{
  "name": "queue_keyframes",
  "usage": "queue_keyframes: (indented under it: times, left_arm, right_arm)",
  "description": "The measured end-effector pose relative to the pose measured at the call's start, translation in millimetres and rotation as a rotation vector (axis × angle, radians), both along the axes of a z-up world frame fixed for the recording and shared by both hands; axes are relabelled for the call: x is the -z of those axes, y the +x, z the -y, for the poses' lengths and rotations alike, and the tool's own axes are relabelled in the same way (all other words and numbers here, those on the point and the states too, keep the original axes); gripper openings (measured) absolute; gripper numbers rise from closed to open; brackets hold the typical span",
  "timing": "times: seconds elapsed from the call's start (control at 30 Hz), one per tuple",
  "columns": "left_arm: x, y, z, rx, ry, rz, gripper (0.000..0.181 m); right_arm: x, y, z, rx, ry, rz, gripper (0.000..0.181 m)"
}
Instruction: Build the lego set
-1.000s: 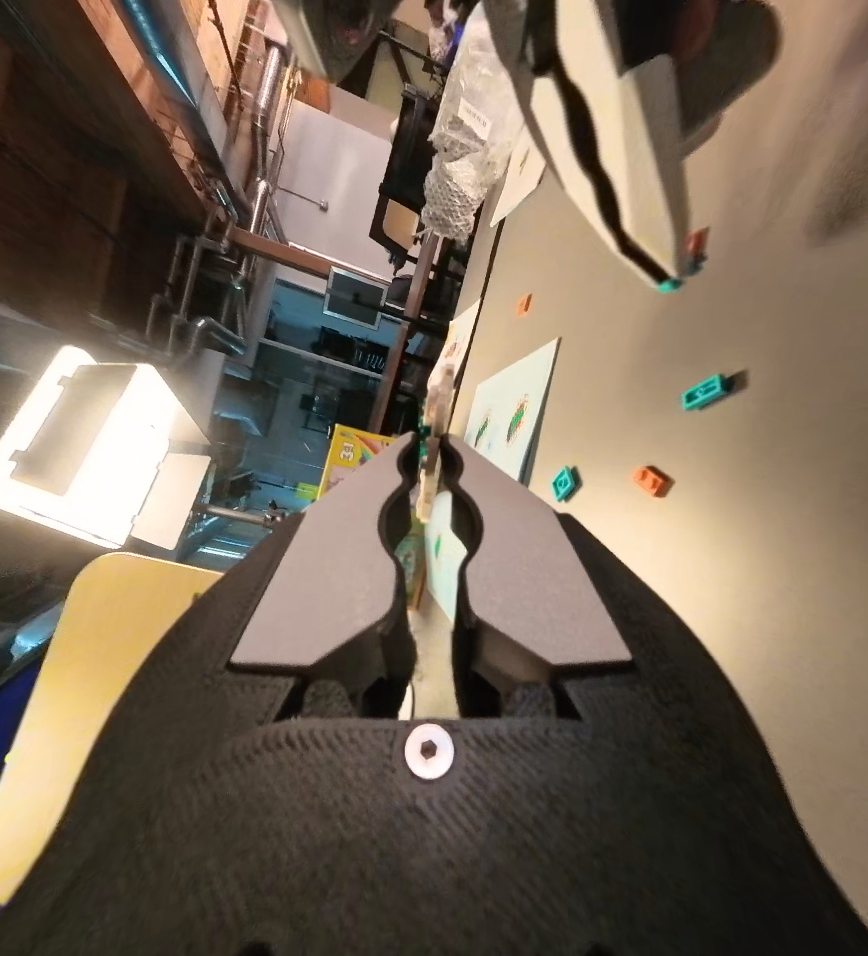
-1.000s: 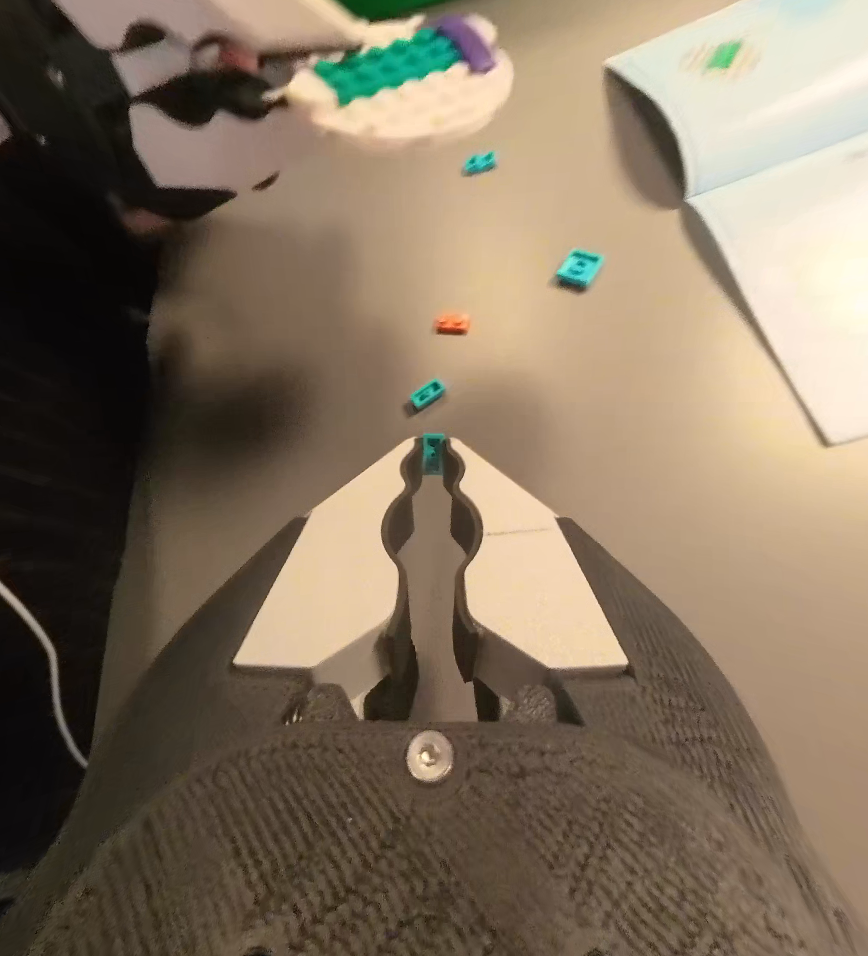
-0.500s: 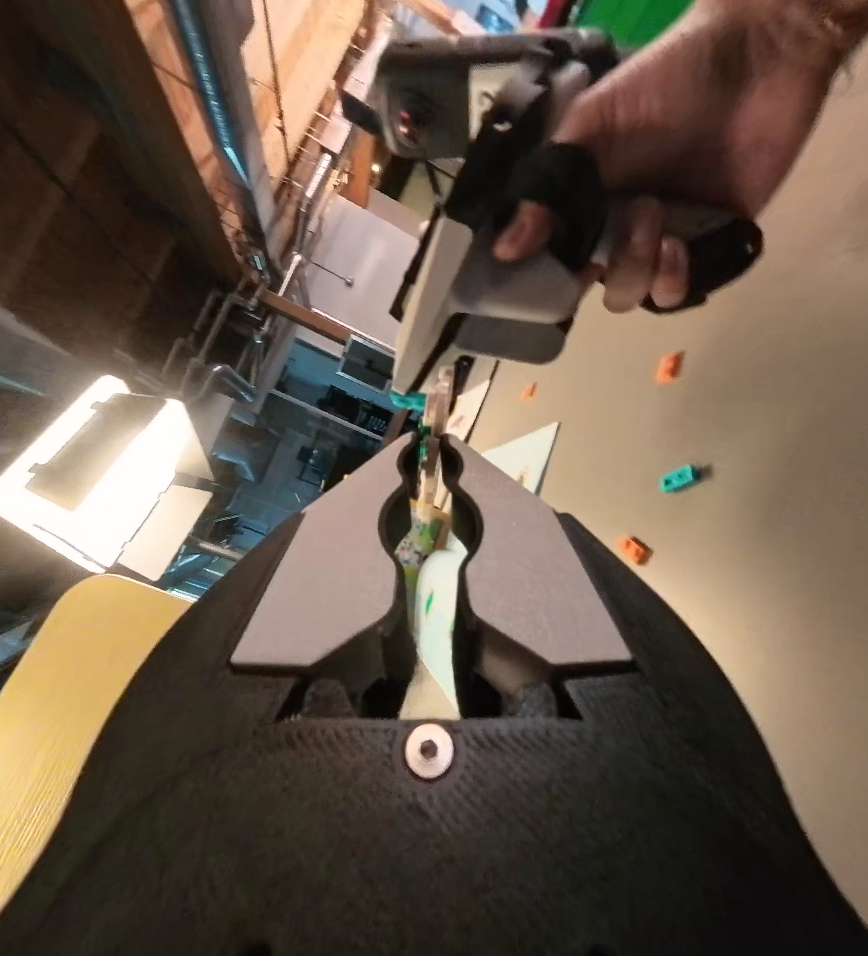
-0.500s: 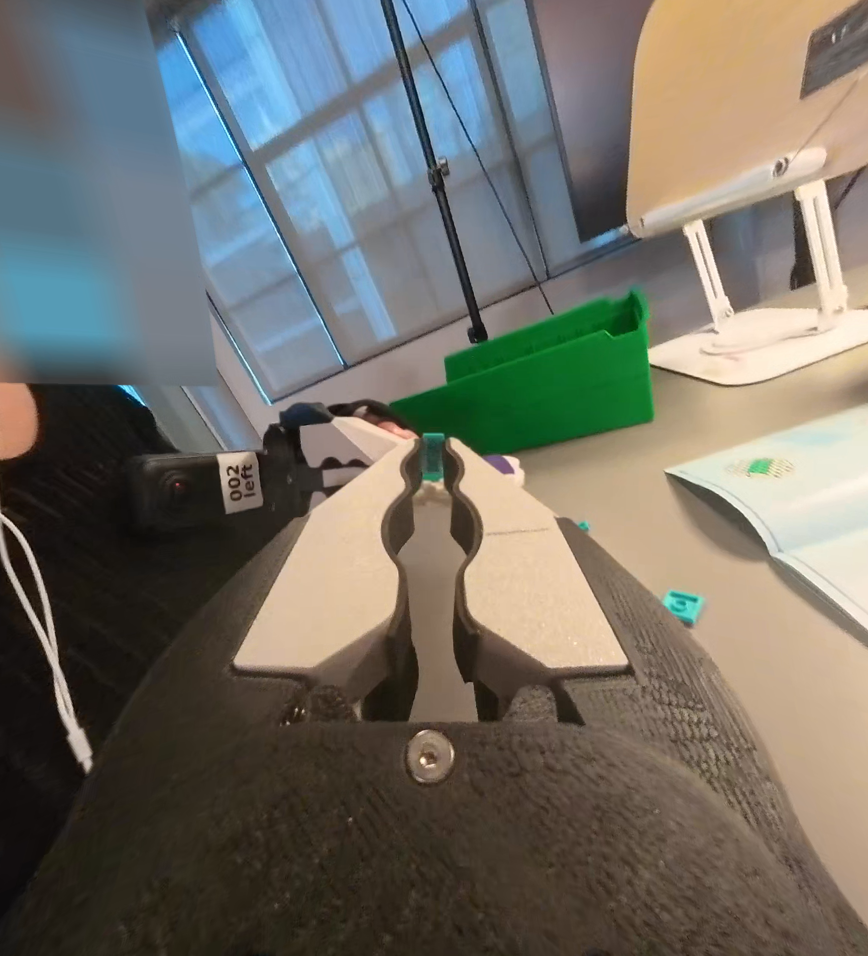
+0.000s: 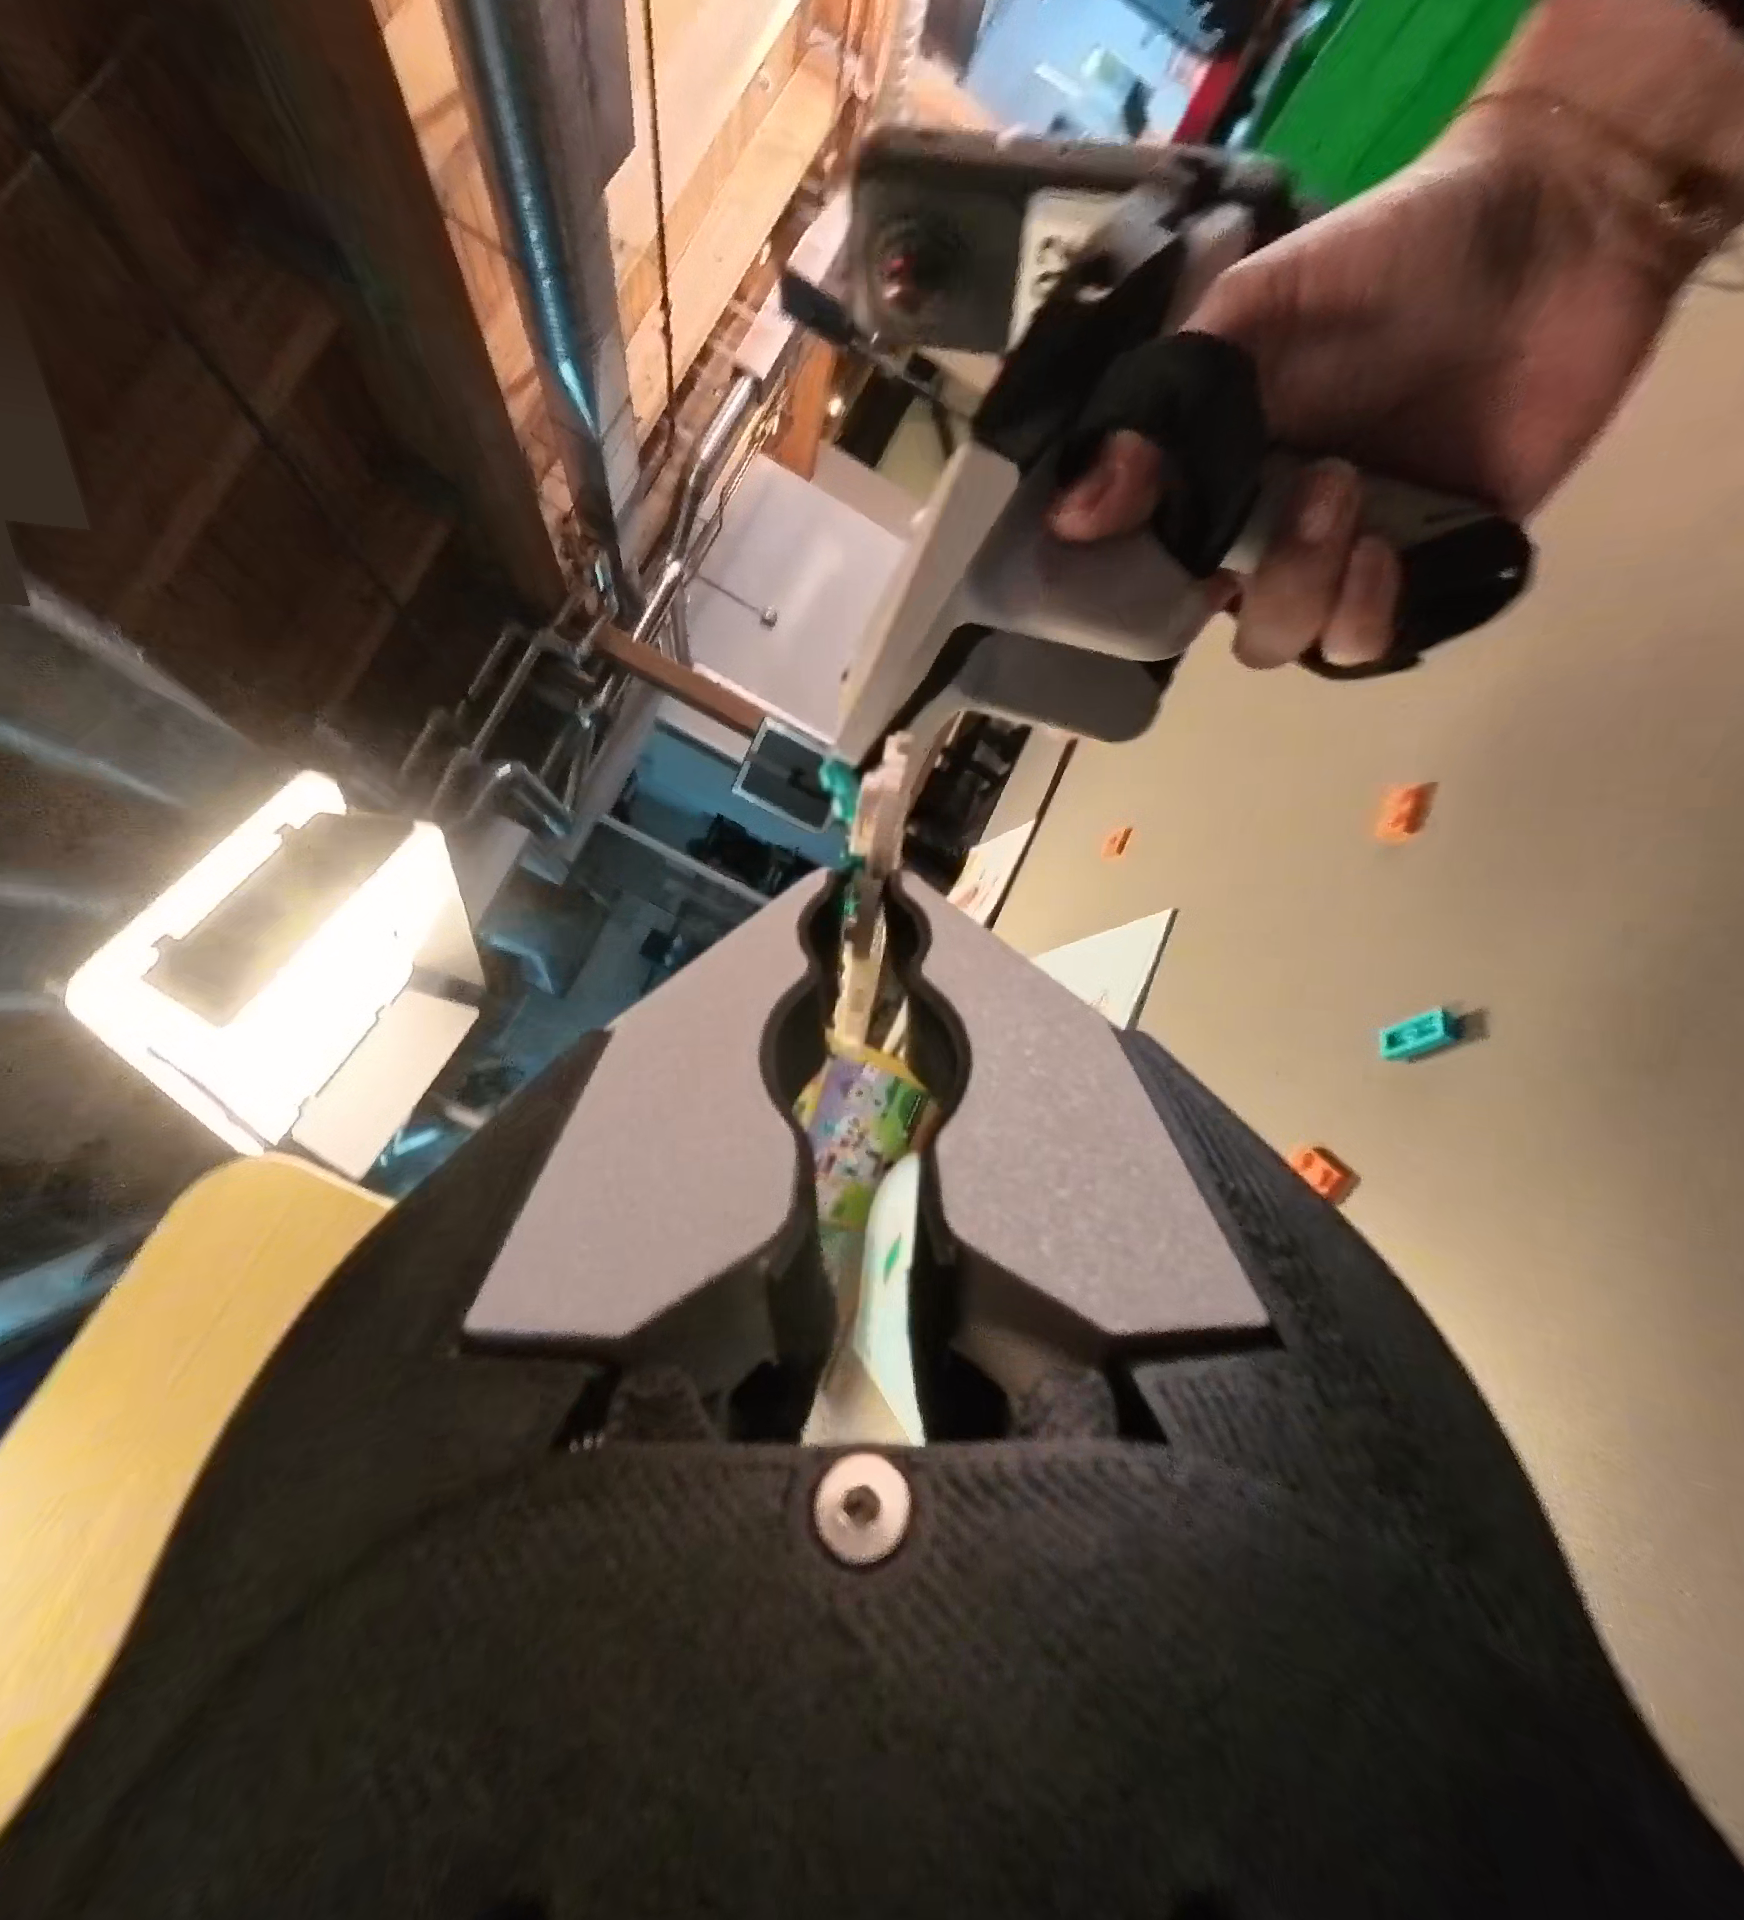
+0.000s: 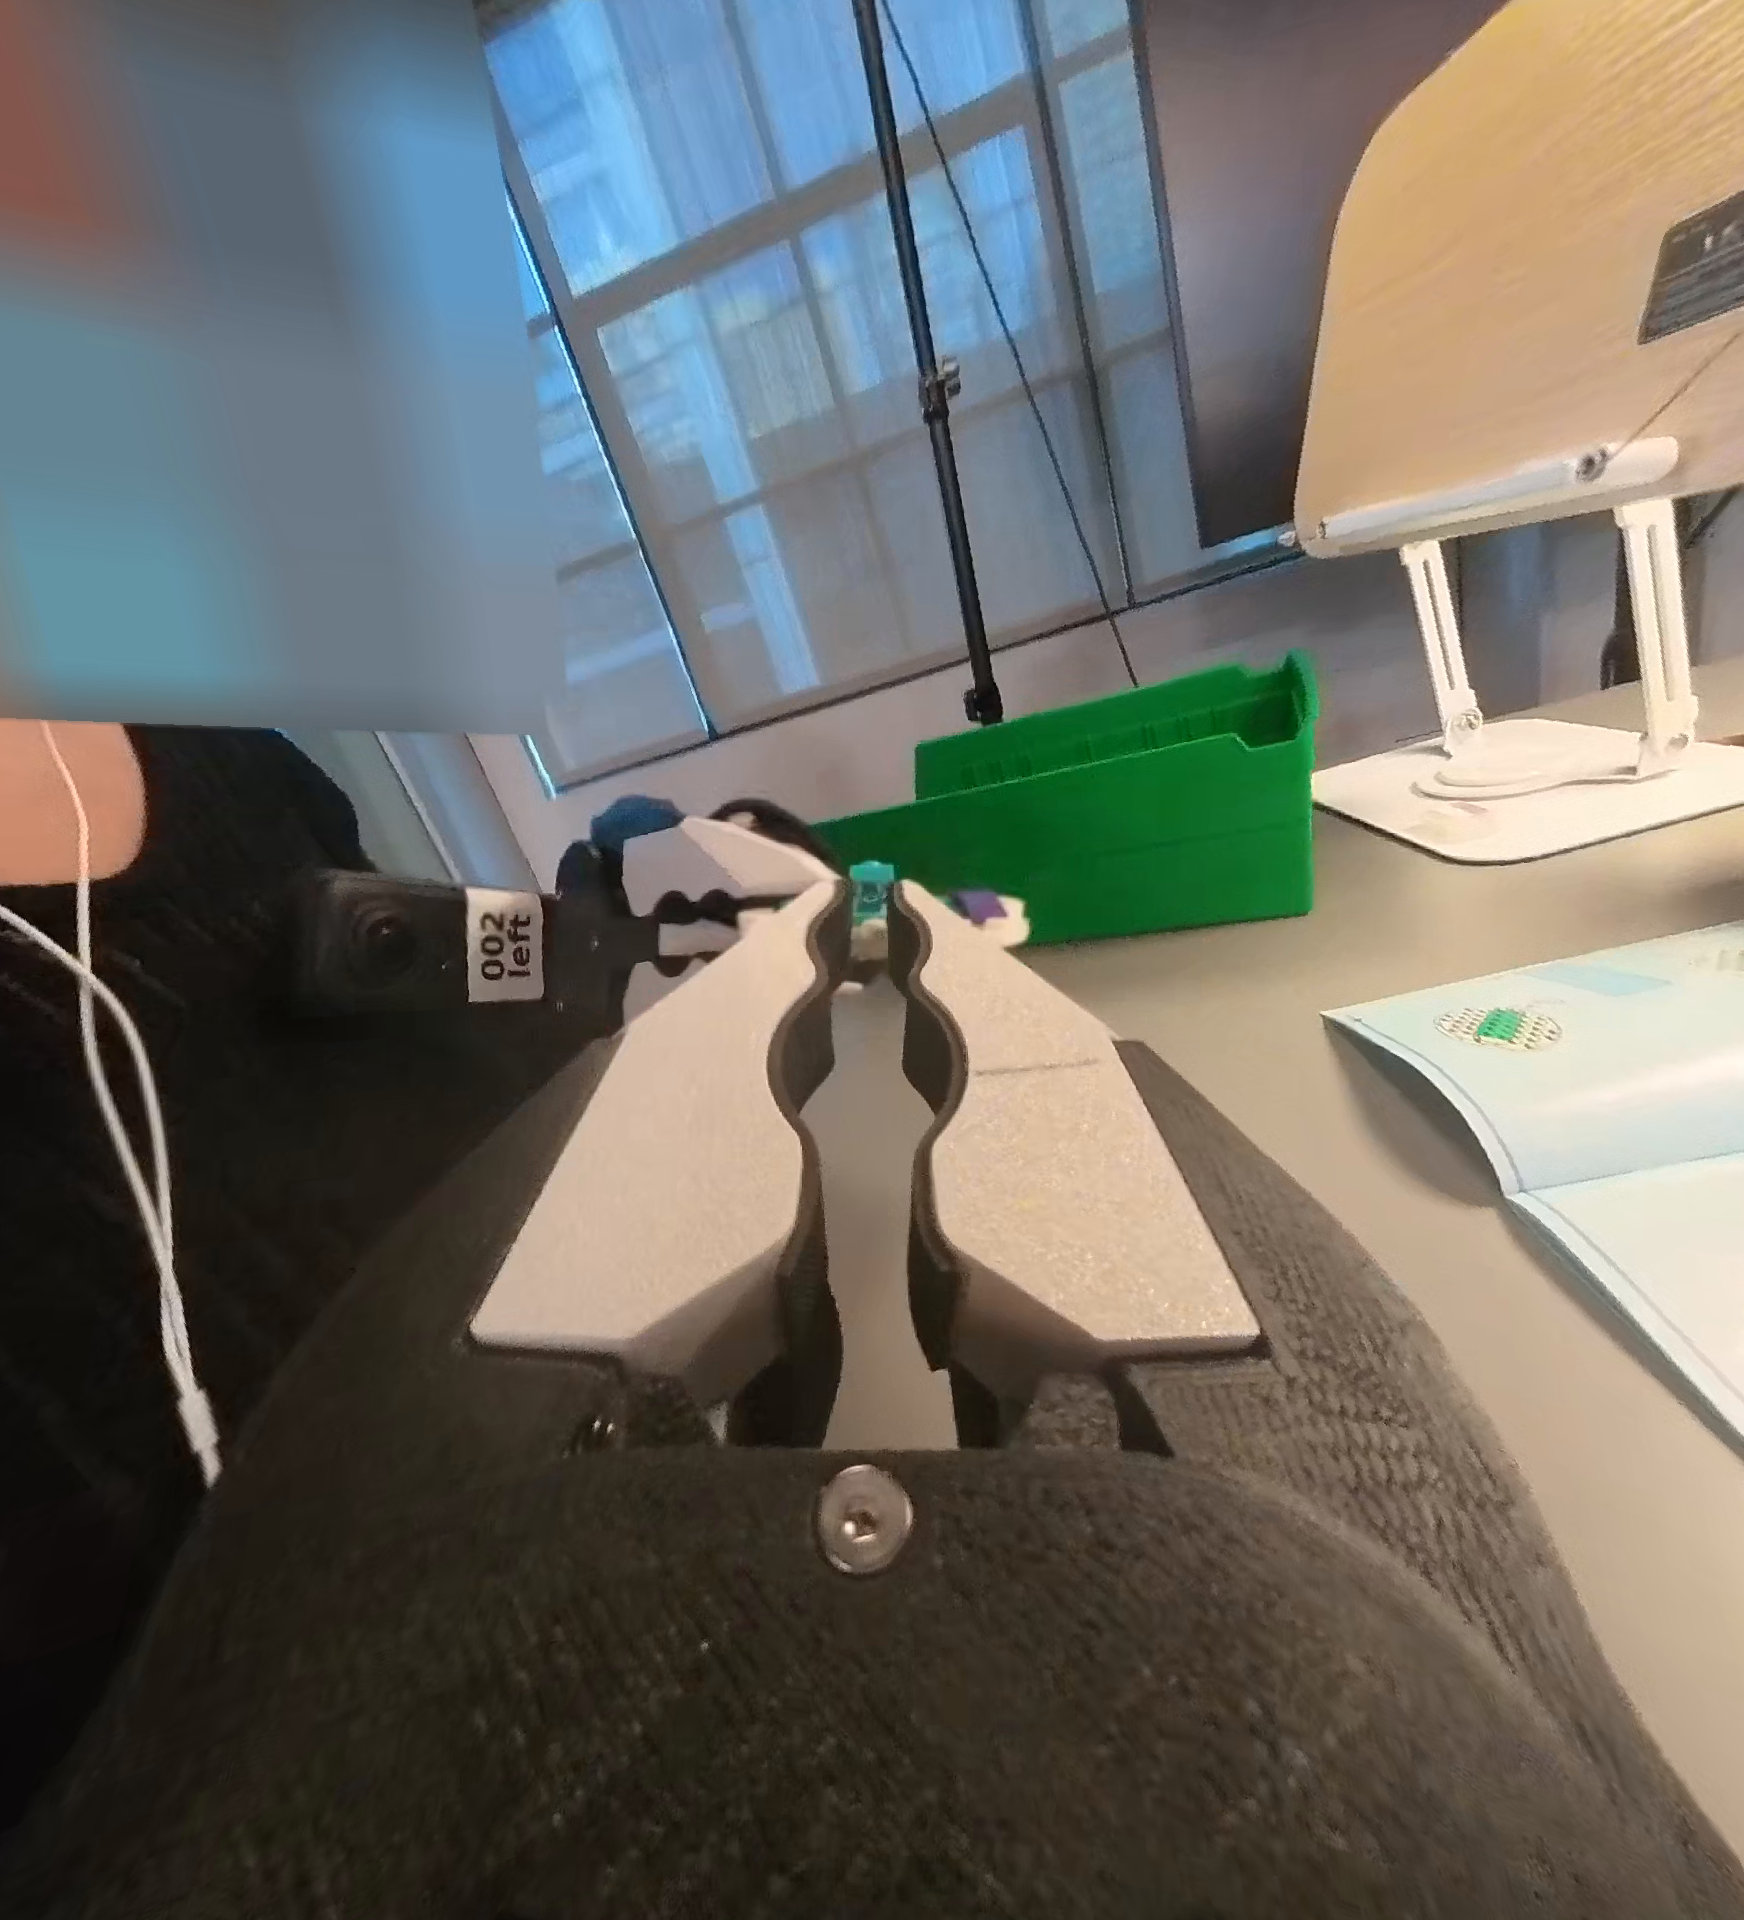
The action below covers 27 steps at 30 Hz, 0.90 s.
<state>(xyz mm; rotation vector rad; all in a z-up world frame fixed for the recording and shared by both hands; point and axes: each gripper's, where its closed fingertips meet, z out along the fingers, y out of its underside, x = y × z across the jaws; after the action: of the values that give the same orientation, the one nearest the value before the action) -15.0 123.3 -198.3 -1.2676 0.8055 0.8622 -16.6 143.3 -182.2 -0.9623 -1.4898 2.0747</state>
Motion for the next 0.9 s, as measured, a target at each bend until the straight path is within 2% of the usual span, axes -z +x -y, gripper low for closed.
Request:
queue_keyframes:
  times: [0.13, 0.33, 0.43, 0.57, 0.67, 0.8, 0.9]
  left_arm:
    - [-4.7, 8.6, 2.3, 0.058, 0.001, -0.059, 0.006]
    - [-18.4, -3.0, -2.6, -0.056, 0.017, -0.201, 0.006]
    - [-11.1, -15.0, -3.7, -0.114, -0.011, -0.202, 0.006]
    - [8.9, -49.0, -1.4, -0.256, -0.066, -0.181, 0.007]
    - [20.2, -60.7, -0.2, -0.287, -0.079, -0.118, 0.006]
    - [32.4, -59.9, -3.2, -0.279, -0.104, -0.109, 0.007]
    - [41.2, -55.8, -5.1, -0.268, -0.129, -0.120, 0.007]
  right_arm:
    - [-10.5, -0.5, -2.8, -0.018, 0.077, -0.009, 0.000]
    - [-16.5, -11.4, -5.0, 0.079, 0.269, 0.069, 0.000]
    - [-12.8, -16.2, -23.7, 0.201, 0.347, 0.111, 0.000]
    - [27.1, -12.8, -70.5, 0.358, 0.504, 0.302, 0.002]
    - [68.2, -0.9, -96.9, 0.397, 0.535, 0.482, 0.006]
    - [106.6, 19.5, -125.2, 0.482, 0.488, 0.638, 0.015]
    - [115.2, 39.8, -143.9, 0.601, 0.441, 0.671, 0.022]
